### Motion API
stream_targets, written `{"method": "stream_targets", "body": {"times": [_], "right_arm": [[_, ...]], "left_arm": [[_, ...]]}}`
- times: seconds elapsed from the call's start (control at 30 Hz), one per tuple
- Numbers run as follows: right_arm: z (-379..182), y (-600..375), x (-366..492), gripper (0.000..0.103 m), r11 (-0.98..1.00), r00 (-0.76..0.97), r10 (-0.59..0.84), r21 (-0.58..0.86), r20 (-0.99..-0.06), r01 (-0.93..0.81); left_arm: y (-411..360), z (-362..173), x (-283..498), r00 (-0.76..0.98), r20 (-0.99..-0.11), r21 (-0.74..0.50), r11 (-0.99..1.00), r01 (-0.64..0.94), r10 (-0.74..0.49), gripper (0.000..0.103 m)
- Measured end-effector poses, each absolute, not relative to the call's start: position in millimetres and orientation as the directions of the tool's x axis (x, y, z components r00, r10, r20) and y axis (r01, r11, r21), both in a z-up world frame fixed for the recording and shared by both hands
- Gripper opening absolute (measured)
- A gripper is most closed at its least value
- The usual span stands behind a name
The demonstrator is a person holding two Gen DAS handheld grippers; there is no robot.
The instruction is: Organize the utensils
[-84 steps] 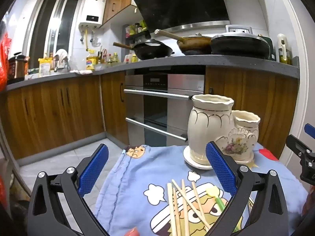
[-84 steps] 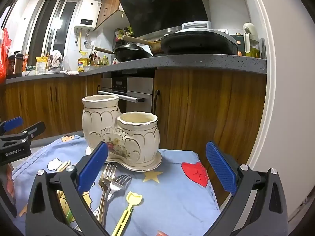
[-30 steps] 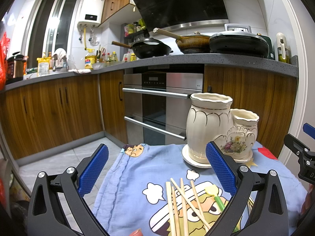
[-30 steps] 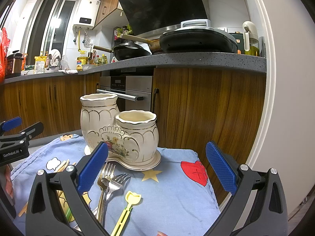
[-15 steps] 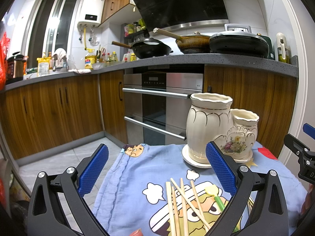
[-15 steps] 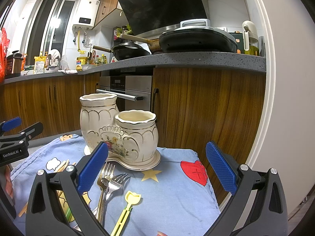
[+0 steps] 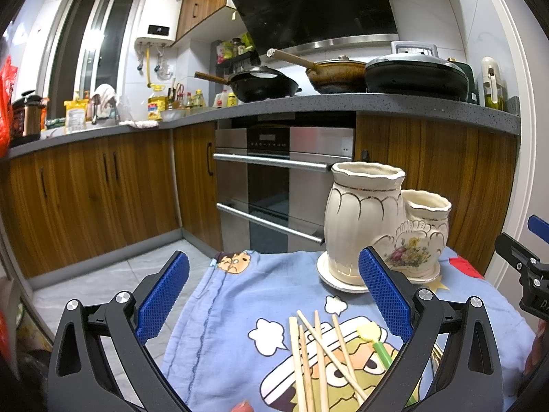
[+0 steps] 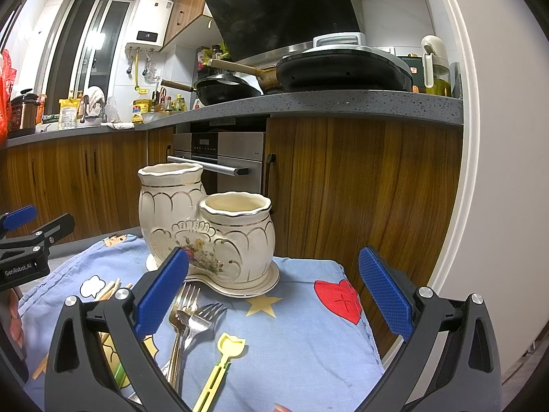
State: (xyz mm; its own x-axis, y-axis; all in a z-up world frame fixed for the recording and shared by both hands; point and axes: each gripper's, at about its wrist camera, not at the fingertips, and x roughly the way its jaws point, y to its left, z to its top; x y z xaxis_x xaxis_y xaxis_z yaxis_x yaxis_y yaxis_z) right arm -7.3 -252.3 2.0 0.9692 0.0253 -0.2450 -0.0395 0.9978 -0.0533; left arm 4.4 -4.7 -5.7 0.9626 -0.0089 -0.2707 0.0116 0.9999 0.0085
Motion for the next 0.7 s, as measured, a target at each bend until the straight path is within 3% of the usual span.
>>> {"method": "stream_targets", "body": {"times": [0.47, 0.7], "right_arm": [[1.7, -261.0, -11.8, 0.098, 0.999, 0.97, 0.039, -0.017, -0.241, -0.045], [0.7, -258.3, 1.6, 0.098, 0.993, 0.92, 0.1, -0.02, -0.378, -0.116]], "left_arm": [[12.1, 0.4, -6.4, 0.973, -0.232, -0.028, 0.999, 0.015, -0.021, 0.098], [15.0, -5.8, 10.3, 0.913, -0.406, 0.079, 0.994, 0.077, -0.039, 0.098]]}}
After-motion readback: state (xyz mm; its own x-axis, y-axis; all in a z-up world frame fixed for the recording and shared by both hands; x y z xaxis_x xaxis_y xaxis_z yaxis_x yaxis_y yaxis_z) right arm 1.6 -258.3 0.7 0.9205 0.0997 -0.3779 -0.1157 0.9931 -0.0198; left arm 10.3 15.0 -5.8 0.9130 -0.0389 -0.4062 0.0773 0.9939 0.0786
